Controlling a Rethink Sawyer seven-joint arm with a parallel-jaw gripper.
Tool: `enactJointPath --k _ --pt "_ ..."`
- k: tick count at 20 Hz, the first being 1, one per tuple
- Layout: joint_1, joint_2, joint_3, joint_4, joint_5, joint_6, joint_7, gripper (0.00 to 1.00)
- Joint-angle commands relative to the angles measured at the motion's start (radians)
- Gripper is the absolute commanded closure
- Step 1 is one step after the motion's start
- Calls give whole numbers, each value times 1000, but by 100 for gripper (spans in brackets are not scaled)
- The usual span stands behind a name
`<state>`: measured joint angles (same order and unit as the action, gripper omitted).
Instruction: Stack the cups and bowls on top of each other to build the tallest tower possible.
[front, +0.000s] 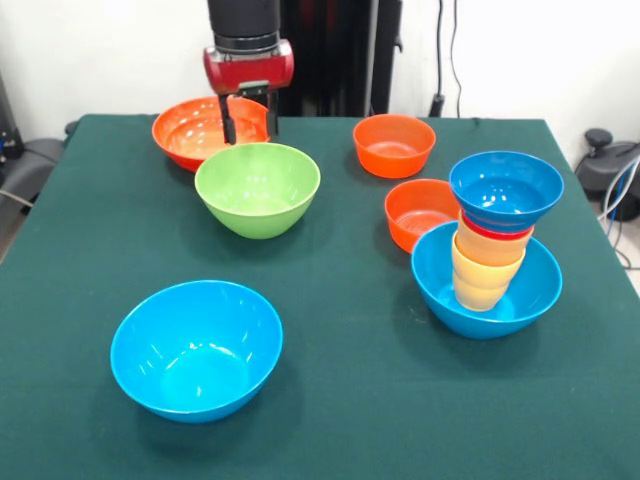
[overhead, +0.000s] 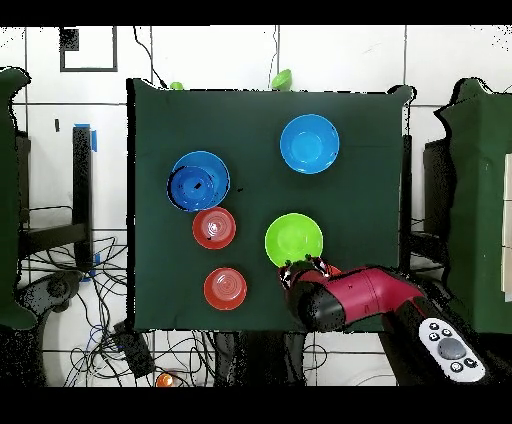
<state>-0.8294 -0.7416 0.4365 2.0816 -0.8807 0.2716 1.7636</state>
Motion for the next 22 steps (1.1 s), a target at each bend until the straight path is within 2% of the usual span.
enactJointPath --k 1,4,7,14,22 --pt "23 31 83 -101 -86 83 -170 0" --pt "-7 56 107 -111 -75 107 -204 0" --pt "-32 80 119 -128 -94 108 -235 0" --pt "-135 135 186 -152 -124 178 -378 0" --pt "-221 160 252 -168 -119 215 -431 0"
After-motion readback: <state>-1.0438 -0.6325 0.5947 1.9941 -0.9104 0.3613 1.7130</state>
